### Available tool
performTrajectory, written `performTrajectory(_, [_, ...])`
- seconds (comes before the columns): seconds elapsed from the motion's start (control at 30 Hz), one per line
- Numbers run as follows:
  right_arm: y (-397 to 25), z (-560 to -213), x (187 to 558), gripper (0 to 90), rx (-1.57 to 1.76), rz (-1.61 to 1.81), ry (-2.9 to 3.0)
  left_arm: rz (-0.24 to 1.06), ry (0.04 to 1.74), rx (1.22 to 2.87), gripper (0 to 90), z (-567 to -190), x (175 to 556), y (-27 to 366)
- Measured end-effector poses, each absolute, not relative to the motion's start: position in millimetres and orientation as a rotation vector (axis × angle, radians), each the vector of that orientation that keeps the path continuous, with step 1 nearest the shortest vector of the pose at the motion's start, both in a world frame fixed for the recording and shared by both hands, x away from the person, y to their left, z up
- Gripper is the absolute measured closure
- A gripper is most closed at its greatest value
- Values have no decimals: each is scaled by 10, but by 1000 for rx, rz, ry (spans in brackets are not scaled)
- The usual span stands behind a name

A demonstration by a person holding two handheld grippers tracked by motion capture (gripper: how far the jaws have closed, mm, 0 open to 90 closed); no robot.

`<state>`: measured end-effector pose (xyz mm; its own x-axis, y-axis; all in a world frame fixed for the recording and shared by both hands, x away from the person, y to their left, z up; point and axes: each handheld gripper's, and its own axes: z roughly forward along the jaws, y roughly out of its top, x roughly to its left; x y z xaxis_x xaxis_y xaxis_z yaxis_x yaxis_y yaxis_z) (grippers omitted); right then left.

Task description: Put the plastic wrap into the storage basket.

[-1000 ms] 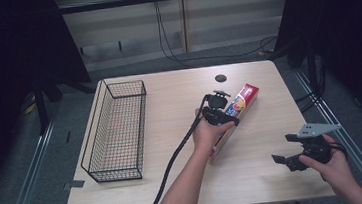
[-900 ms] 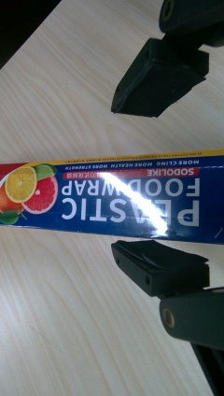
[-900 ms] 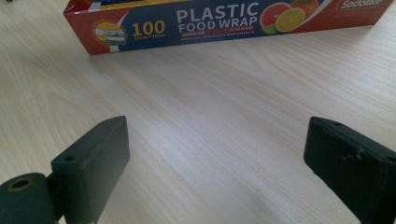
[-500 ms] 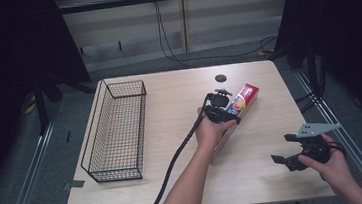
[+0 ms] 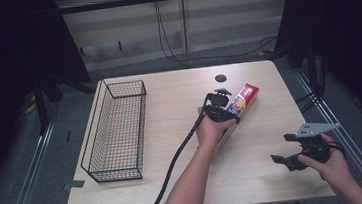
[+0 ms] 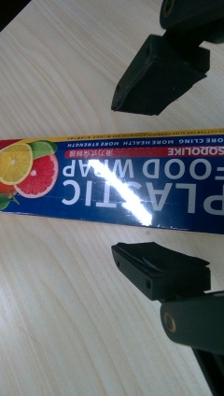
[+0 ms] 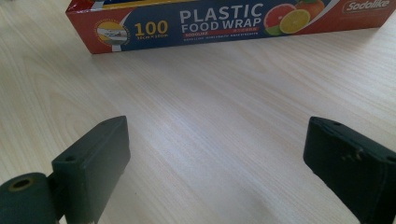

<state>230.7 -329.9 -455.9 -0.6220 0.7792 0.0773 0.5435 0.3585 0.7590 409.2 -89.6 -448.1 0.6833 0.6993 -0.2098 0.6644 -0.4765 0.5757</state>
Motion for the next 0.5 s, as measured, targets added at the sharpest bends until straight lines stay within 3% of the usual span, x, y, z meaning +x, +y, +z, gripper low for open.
performTrajectory(0.5, [-3302,-4569,2312,72,1167,1128,2329,31,1040,2276,219,-4535,4134,-926])
